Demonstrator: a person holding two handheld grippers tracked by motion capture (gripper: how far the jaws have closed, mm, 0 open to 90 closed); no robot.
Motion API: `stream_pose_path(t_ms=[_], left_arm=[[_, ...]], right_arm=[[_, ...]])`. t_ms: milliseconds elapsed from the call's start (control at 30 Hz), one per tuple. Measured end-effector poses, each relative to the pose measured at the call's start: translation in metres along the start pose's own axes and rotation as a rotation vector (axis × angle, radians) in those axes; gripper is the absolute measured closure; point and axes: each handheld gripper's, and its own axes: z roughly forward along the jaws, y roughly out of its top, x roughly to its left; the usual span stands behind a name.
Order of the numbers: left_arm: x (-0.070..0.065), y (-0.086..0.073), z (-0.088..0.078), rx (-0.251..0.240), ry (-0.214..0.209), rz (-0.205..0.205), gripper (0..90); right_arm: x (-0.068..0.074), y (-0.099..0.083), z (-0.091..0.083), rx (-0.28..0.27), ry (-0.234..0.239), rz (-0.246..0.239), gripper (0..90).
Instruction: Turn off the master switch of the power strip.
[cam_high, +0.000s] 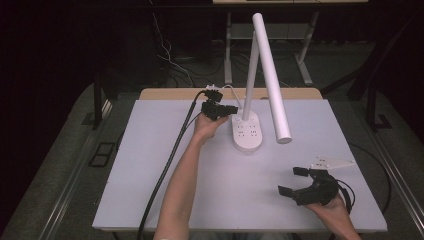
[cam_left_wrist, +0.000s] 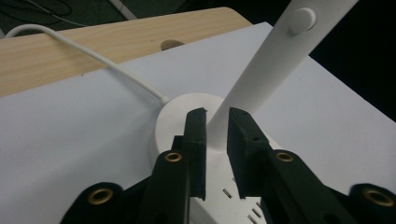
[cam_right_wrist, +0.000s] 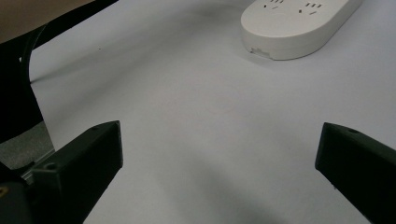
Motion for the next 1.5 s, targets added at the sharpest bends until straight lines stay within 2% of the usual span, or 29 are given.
stream_pose_path(t_ms=[67,233,600,1000,1333,1400,1500], left_arm=[[0.001,-0.001,0.002,0.0,-0.003,-0.021,84.2],[0.003,-0.005,0.008,0.014,0.01,-0.018,89.7],[0.001,-0.013,0.019,0.044,0.024,-0.03,90.0],[0.006,-0.017,0.027,0.038,0.049,-0.061,90.0],[0.005,-0.019,0.032,0.04,0.042,-0.076,90.0],[0.004,-0.019,0.033,0.049,0.047,-0.086,90.0],[0.006,-0.019,0.033,0.072,0.034,-0.085,90.0]], right_arm=[[0.0,0.0,0.0,-0.002,0.0,-0.002,0.1],[0.0,0.0,0.0,-0.001,0.0,0.001,0.1],[0.0,0.0,-0.001,-0.001,0.0,-0.001,0.1],[-0.002,0.0,-0.002,-0.004,0.0,0.004,0.1],[-0.002,0.0,-0.003,-0.003,0.0,0.002,0.1],[-0.002,0.0,-0.002,-0.003,-0.001,0.001,0.1],[-0.001,-0.001,-0.003,-0.005,-0.003,-0.005,0.1]])
